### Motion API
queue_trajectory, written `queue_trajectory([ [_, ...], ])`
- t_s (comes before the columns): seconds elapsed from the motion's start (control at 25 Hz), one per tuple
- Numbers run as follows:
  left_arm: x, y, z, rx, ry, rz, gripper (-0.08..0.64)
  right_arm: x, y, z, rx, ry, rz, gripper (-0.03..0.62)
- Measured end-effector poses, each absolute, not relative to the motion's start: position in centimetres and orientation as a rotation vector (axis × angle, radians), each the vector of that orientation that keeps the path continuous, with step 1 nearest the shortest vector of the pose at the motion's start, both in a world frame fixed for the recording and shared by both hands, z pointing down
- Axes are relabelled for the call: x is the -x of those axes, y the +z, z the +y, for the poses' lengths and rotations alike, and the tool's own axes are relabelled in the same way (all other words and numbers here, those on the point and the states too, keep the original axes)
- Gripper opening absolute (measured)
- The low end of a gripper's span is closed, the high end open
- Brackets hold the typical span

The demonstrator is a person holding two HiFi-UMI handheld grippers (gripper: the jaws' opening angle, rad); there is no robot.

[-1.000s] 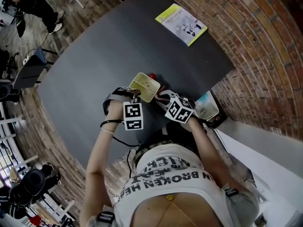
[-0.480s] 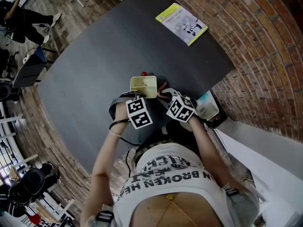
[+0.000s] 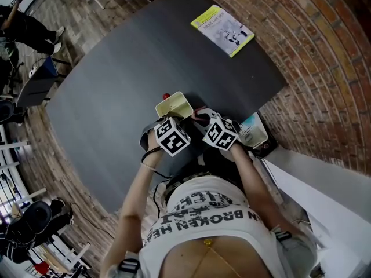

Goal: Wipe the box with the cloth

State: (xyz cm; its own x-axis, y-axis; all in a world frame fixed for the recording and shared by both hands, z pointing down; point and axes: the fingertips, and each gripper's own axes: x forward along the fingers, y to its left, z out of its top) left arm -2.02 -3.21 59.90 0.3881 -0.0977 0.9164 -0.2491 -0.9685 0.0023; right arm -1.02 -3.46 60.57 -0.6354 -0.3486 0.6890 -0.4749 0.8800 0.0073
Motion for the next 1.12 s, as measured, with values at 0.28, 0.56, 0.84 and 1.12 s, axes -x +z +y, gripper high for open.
queue_trajectory([
  [0.28,2.1,57.4,-4.0,-2.560,1.341,-0.514,0.040,-0.2,58.3,-4.6,-0.631,0.202,-2.387,0.017],
  [0.56,4.9,51.6,-6.0,-2.563,0.876,-0.908,0.040,-1.2,54.1,-6.0,-0.612,0.141,-2.564,0.017],
  [0.84,7.0,49.7,-6.1,-2.430,0.476,-1.070,0.022,-1.2,51.6,-6.0,-0.578,0.149,-2.642,0.017],
  [1.12,7.7,49.1,-5.8,-2.439,0.414,-1.172,0.008,0.3,49.2,-5.9,-0.545,0.091,-2.711,0.017],
])
